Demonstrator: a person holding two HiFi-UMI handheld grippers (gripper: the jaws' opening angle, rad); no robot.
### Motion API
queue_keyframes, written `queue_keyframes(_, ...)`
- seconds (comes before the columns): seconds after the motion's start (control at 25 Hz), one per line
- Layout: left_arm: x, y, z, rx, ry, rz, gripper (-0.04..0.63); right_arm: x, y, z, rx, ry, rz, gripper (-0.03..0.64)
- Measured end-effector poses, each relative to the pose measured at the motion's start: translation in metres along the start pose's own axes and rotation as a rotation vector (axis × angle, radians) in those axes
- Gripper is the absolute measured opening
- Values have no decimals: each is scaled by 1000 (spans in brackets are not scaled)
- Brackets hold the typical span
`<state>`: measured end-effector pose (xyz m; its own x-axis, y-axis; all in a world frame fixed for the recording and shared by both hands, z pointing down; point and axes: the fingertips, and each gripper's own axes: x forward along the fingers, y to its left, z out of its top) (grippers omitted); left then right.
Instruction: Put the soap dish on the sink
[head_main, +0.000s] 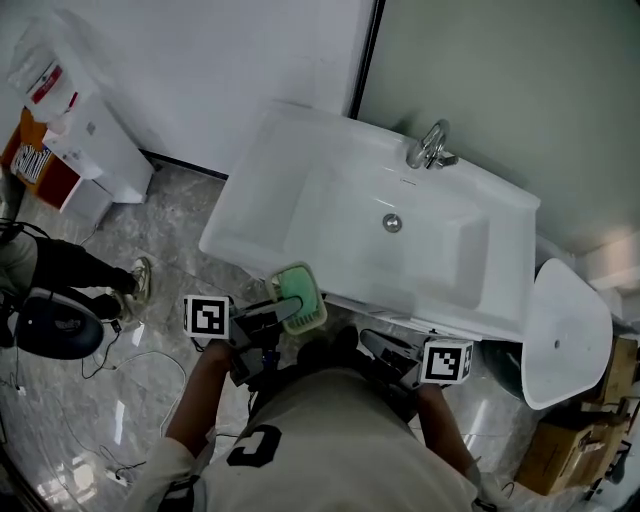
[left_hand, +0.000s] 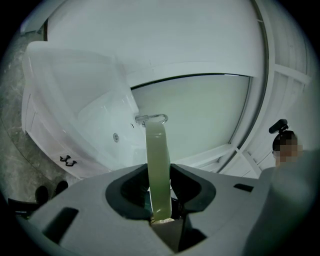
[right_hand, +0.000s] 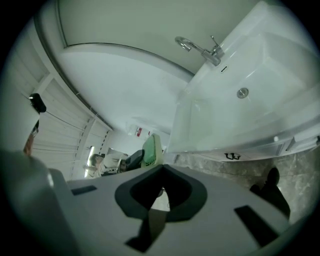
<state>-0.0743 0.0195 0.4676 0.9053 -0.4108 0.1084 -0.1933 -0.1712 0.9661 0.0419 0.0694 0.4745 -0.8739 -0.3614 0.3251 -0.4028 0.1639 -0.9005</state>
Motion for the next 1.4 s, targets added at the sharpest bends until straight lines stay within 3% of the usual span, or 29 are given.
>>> queue_keyframes(0.24,21,-2,14,-7,-2,80,127,-5,-7,37,-16,9,42,9)
queue_keyframes(0.4,46,-9,29,67,0,76,127,-10,-11,65,-20,1,89,9)
queue_keyframes(0.52,57,-13,32,63,-11,75,127,-11,-11,80,-34,8,123,9)
queue_keyframes(0.76,63,-14,40,49,-56,154,127,-11,-22,94,-25,53,152,9)
queue_keyframes(0.88,68,-16,48,90,-67,160,127,-8,-18,104,-45,75,212,9)
queue_keyframes(1.2,62,-13,62,117,-79,246,127,-7,-33,109,-16,140,221,9)
queue_keyframes(1.4,58,-11,79,150,-68,255,127,-2,-34,116,-28,139,213,9)
